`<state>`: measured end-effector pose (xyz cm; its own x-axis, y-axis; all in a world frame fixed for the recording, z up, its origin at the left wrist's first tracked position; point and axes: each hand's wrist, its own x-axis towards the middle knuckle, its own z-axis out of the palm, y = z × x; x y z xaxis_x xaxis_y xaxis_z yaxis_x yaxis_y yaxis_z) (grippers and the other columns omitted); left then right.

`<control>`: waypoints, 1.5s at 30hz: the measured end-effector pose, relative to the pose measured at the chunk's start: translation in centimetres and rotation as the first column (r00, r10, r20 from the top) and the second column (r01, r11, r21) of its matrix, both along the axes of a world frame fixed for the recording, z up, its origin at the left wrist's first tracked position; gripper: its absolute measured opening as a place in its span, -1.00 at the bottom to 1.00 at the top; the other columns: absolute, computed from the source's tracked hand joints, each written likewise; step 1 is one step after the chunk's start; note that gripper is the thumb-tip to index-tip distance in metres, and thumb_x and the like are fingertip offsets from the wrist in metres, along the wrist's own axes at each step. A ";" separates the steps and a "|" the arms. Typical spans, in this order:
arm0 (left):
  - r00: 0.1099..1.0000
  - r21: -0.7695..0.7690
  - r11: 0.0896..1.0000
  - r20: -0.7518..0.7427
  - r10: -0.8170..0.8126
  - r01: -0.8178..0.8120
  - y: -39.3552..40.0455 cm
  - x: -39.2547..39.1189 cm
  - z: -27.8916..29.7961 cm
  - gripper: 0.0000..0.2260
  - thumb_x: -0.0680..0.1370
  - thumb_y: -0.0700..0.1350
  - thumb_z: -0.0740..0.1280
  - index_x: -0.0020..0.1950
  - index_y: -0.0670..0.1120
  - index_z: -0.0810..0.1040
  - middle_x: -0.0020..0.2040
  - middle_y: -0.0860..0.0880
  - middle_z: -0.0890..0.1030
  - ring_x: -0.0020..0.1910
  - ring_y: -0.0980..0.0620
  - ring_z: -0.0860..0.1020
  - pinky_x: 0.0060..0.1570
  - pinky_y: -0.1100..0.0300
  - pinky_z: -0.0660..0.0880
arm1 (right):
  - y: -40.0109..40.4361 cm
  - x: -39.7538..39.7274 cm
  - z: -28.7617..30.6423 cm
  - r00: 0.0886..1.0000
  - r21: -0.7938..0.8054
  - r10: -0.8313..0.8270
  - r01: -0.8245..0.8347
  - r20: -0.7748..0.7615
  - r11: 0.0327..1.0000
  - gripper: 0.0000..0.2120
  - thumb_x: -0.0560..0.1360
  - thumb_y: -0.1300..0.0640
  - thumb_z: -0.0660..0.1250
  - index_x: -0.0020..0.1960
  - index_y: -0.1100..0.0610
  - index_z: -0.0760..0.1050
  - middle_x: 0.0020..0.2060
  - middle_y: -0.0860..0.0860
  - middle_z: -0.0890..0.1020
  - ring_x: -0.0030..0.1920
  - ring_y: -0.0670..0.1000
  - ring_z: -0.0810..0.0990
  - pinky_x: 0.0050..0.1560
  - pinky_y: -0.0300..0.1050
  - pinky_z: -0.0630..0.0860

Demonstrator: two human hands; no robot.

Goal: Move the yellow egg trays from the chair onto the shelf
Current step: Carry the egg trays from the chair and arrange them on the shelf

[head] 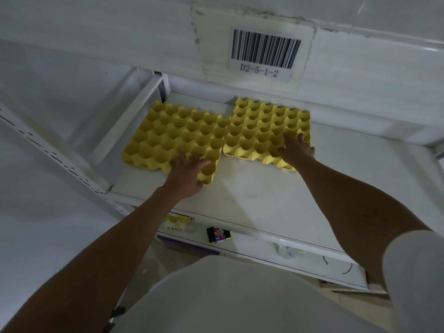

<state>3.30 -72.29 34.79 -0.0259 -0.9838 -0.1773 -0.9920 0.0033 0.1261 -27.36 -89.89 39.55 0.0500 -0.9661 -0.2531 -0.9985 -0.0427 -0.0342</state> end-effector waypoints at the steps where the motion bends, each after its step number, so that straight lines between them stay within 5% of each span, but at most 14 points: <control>1: 1.000 0.006 1.000 -0.003 0.004 -0.004 0.0 -0.1 0.2 -0.32 0.56 0.05 0.34 0.63 0.16 0.12 0.65 -0.01 0.16 0.65 -0.24 0.07 0.57 -0.23 0.08 | -0.1 0.0 0.1 1.000 0.027 -0.002 0.001 0.010 1.000 -0.31 0.61 -0.21 0.23 0.64 -0.10 0.04 0.58 0.22 0.12 0.47 0.36 0.34 0.42 0.30 0.31; 6: 1.000 0.012 1.000 -0.015 0.022 -0.022 0.1 -0.3 0.5 -0.33 0.57 0.02 0.35 0.63 0.16 0.16 0.64 -0.02 0.17 0.64 -0.29 0.07 0.56 -0.26 0.09 | 0.3 0.5 1.5 0.996 0.082 -0.033 0.027 0.079 0.996 -0.21 0.59 -0.21 0.25 0.67 -0.04 -0.06 0.65 0.16 -0.13 0.62 0.29 -0.02 0.54 0.35 0.09; 16: 0.997 -0.106 0.991 0.010 0.080 -0.078 2.8 -1.8 2.2 -0.32 0.54 0.06 0.39 0.64 0.14 0.22 0.67 -0.09 0.13 0.62 -0.31 0.10 0.57 -0.29 0.10 | 6.6 0.9 0.6 0.960 -0.156 0.260 -0.243 0.100 0.957 -0.34 0.63 -0.10 0.20 0.64 0.12 0.11 0.65 0.16 0.05 0.64 0.21 0.02 0.58 0.21 0.08; 23: 0.907 -0.204 0.885 -0.149 0.394 -0.418 11.9 -8.2 2.6 -0.41 0.59 0.01 0.33 0.62 0.01 0.29 0.65 -0.11 0.21 0.62 -0.20 0.18 0.51 -0.16 0.30 | 15.2 1.6 -1.6 0.802 -0.128 0.588 -0.575 0.105 0.808 -0.37 0.69 -0.06 0.08 0.66 0.20 0.06 0.66 0.18 0.00 0.65 0.18 -0.03 0.63 0.10 -0.01; 30: 0.522 -0.036 0.521 -0.090 0.848 -0.853 31.9 -19.3 -1.5 -0.41 0.55 -0.01 0.34 0.56 -0.13 0.35 0.61 -0.17 0.28 0.58 -0.23 0.26 0.48 -0.11 0.29 | 27.6 1.7 -4.7 0.393 -0.120 0.919 -0.911 0.035 0.394 -0.38 0.66 0.00 0.15 0.64 0.23 0.13 0.65 0.21 0.06 0.64 0.21 0.03 0.61 0.17 0.00; 37: 0.146 0.298 0.118 0.074 0.987 -0.947 53.5 -29.8 -4.2 -0.47 0.62 0.08 0.26 0.56 -0.06 0.32 0.60 -0.11 0.28 0.56 -0.18 0.27 0.43 -0.11 0.35 | 39.6 -3.1 -9.0 0.067 0.187 0.997 -0.980 -0.038 0.073 -0.56 0.62 -0.01 0.12 0.37 0.23 0.44 0.37 0.17 0.44 0.37 0.20 0.41 0.28 0.08 0.41; 41: -0.001 0.372 -0.004 0.009 1.000 -0.928 60.4 -32.1 -5.0 -0.54 0.62 0.05 0.26 0.48 -0.08 0.40 0.44 -0.11 0.44 0.46 -0.17 0.37 0.36 -0.06 0.42 | 46.2 -3.3 -11.3 0.074 0.430 0.996 -0.902 0.043 0.049 -0.60 0.65 0.03 0.13 0.39 0.23 0.42 0.36 0.15 0.41 0.40 0.18 0.41 0.34 0.06 0.39; 45: -0.052 0.416 -0.023 -0.060 0.997 -0.909 65.7 -33.4 -6.2 -0.56 0.63 0.04 0.26 0.47 -0.09 0.40 0.41 -0.12 0.45 0.43 -0.18 0.38 0.32 -0.03 0.40 | 53.2 -2.7 -12.2 0.084 0.486 0.992 -0.873 0.099 0.026 -0.51 0.68 0.02 0.11 0.52 0.26 0.28 0.47 0.20 0.34 0.45 0.22 0.35 0.39 0.12 0.38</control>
